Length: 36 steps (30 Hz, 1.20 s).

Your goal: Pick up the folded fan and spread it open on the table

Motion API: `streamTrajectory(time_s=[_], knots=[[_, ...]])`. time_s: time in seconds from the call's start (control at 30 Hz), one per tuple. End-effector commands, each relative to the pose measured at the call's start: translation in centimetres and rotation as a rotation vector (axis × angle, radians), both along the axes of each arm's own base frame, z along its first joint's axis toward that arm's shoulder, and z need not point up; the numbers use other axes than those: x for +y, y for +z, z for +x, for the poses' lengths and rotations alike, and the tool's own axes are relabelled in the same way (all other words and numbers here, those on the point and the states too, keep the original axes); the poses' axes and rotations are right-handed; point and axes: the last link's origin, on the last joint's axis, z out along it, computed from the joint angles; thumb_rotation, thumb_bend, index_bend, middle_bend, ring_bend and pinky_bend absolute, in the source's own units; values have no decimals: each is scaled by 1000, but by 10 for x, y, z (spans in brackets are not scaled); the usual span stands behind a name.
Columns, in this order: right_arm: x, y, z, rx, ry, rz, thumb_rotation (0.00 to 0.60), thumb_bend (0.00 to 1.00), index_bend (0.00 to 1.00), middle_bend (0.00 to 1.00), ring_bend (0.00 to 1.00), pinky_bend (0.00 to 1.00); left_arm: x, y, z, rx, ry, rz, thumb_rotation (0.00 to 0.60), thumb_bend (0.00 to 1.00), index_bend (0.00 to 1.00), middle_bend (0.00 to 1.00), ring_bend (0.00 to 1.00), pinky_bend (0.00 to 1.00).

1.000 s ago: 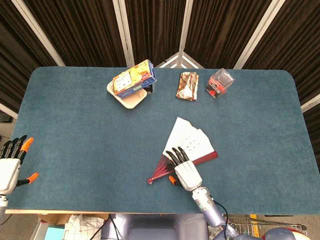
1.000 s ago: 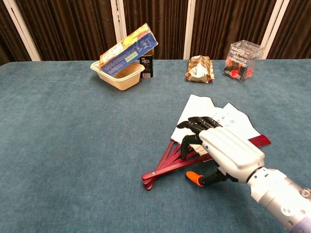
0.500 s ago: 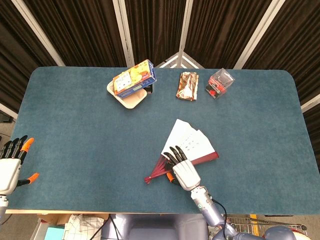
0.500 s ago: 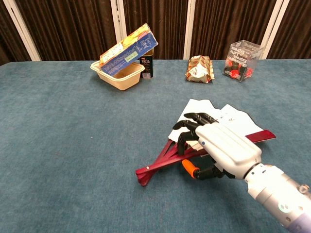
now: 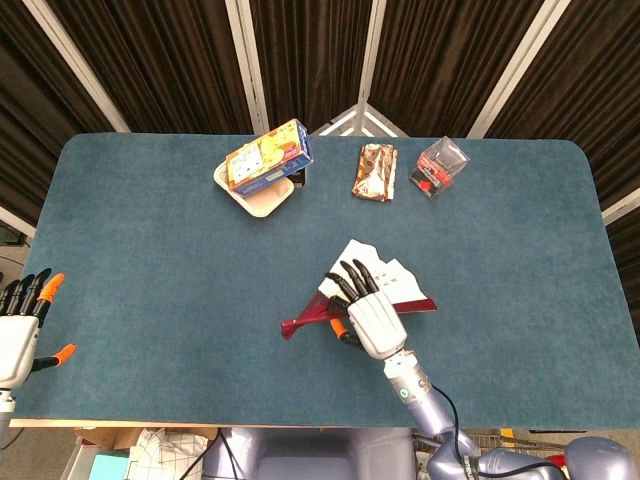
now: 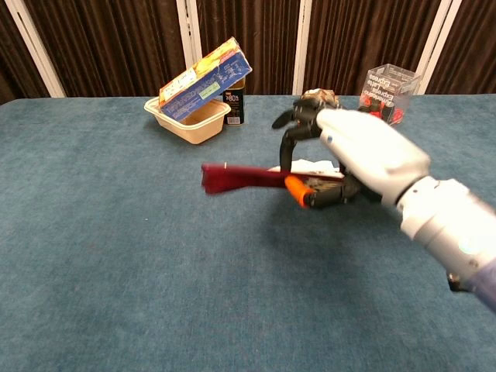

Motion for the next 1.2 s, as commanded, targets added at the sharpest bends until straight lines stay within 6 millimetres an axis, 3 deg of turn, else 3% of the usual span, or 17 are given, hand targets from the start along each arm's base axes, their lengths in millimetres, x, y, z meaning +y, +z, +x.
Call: streamTrajectory(time_s=[0.03,0.33,0.53,0.67,0.83,1.2], knots=[[-16,26,13,12,-5,-44,600,539,674,219,31,0,1,0,1,-5,0,4,600,0,0,0,0,0],[-31,54,50,-10,0,-62,600,539,690,227,35,0,19,4,20,10,-83,16,600,58,15,0,0,0],[-32,61,74,-24,18,-56,600,540,697,232,35,0,50,0,48,11,-169,9,600,130,97,0,0,0],[-33,61,87,0,41,-63,600,540,703,236,36,0,79,-8,73,-10,-215,-6,600,140,123,9,0,0],[-36,61,95,18,45,-72,600,540,712,243,40,0,100,-20,92,-11,-244,-24,600,151,148,21,0,0],[-57,63,111,18,27,-120,600,540,713,247,40,0,121,-52,116,-34,-257,-76,600,177,204,37,0,0]])
